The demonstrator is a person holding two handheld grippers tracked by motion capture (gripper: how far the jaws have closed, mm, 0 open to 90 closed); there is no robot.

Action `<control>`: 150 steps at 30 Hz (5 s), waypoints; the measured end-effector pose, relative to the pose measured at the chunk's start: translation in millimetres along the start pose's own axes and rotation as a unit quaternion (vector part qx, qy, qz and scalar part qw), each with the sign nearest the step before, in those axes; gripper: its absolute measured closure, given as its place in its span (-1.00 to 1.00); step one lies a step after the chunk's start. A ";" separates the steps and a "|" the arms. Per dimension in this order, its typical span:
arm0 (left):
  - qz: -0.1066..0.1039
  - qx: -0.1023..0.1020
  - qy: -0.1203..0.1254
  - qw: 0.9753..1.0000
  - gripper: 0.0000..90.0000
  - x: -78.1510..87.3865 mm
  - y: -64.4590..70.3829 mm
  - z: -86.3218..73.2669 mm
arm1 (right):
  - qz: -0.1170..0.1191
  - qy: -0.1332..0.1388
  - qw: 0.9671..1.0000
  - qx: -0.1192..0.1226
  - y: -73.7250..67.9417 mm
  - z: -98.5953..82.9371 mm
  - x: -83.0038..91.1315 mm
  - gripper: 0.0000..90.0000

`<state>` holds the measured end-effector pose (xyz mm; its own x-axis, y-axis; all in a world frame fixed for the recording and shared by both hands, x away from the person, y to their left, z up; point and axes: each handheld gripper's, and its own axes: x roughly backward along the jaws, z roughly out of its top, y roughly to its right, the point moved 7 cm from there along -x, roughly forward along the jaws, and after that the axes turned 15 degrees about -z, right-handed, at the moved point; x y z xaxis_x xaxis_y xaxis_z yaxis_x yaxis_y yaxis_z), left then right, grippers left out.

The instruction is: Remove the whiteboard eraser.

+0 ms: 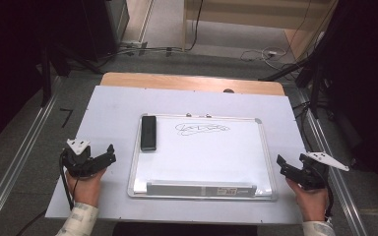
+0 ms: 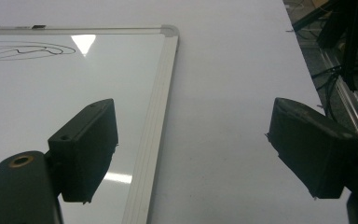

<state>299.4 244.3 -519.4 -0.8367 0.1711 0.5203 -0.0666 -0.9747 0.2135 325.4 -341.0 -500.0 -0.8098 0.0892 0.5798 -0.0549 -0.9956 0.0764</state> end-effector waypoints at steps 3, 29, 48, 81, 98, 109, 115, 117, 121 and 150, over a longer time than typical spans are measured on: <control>-0.008 0.002 -0.003 1.000 -0.91 -4.8 7.8 1.7 | -0.003 -0.001 1.000 -0.006 3.1 -0.7 0.9 -0.68; -0.064 -0.033 -0.056 0.996 -0.89 -97.4 93.0 44.2 | 0.004 -0.005 1.000 0.001 -1.7 -0.9 -1.2 -0.68; -0.062 -0.003 -0.076 0.995 -0.67 -122.6 108.8 40.3 | 0.010 -0.005 1.000 0.002 -3.5 -0.9 -2.2 -0.68; -0.039 -0.032 -0.078 0.996 -0.39 -145.2 109.3 30.6 | 0.008 -0.008 1.000 0.009 -5.3 -2.2 -5.1 -0.68; -0.031 -0.052 -0.083 0.995 -0.32 -146.4 110.7 30.2 | 0.008 -0.011 1.000 0.011 -6.3 -3.4 -6.3 -0.68; -0.040 -0.052 -0.080 0.995 -0.11 -145.3 110.4 32.4 | 0.006 -0.013 1.000 0.012 -6.4 -3.6 -6.6 -0.68; -0.049 -0.043 -0.081 0.995 -0.12 -145.6 109.2 32.3 | 0.006 -0.012 1.000 0.010 -6.4 -3.4 -6.2 -0.68; -0.047 -0.040 -0.080 0.995 -0.13 -145.6 109.0 32.3 | 0.007 -0.012 1.000 0.010 -6.3 -3.5 -5.9 -0.67; -0.050 -0.040 -0.080 0.995 -0.12 -145.8 108.8 32.7 | 0.007 -0.012 1.000 0.009 -6.0 -3.5 -6.2 -0.68; -0.095 -0.060 -0.063 0.992 -0.10 -117.7 123.1 51.4 | 0.003 -0.011 1.000 0.003 -2.3 -4.6 -2.3 -0.67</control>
<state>417.5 111.6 -511.8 -0.7285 0.3635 0.5807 -0.2875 -0.9316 0.2224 324.6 -339.0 -505.2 -0.7976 0.0831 0.5975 -0.0463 -0.9960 0.0766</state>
